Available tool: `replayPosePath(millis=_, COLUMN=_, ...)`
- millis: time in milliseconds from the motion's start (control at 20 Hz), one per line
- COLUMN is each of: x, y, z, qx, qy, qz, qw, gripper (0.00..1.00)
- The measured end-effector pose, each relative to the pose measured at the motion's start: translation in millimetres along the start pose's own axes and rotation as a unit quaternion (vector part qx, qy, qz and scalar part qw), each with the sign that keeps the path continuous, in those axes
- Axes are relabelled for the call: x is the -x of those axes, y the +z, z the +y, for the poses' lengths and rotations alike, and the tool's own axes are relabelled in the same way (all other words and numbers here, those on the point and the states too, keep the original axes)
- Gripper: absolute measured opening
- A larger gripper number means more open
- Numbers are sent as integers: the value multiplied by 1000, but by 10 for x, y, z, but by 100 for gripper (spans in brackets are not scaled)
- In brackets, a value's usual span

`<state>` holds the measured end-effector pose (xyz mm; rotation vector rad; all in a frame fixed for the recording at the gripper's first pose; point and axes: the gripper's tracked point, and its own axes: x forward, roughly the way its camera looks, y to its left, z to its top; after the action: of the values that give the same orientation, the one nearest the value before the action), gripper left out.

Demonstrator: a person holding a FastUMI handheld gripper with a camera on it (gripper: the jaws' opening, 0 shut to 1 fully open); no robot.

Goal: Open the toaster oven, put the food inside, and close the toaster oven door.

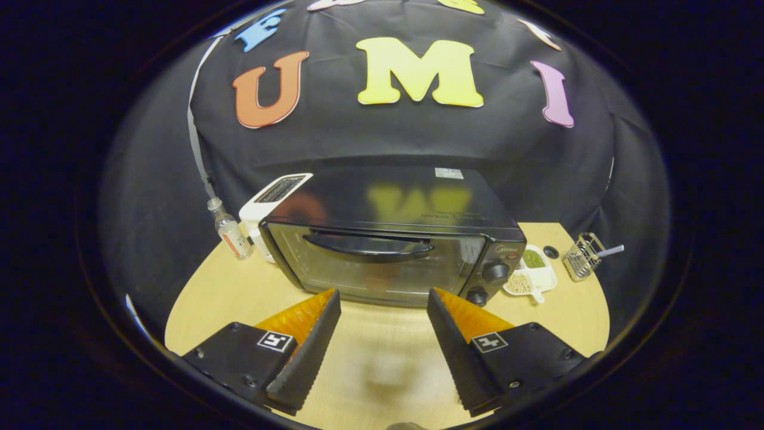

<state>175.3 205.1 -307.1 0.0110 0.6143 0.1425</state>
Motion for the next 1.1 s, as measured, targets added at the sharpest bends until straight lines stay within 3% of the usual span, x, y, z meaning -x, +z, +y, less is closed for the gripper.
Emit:
replayPosePath(millis=550, x=671, y=-65, z=-571, qx=-11, qy=-47, qz=-25, qw=998, gripper=94)
replayPosePath(millis=800, x=1432, y=415, z=-1016, qx=-8, qy=-82, qz=-94, qw=992, gripper=94)
replayPosePath(millis=1050, x=2377, y=925, z=-1545, qx=-35, qy=-92, qz=-170, qw=980, gripper=94)
replayPosePath(millis=1100, x=2587, y=1034, z=-1678, qx=-38, qy=-91, qz=-185, qw=978, gripper=99)
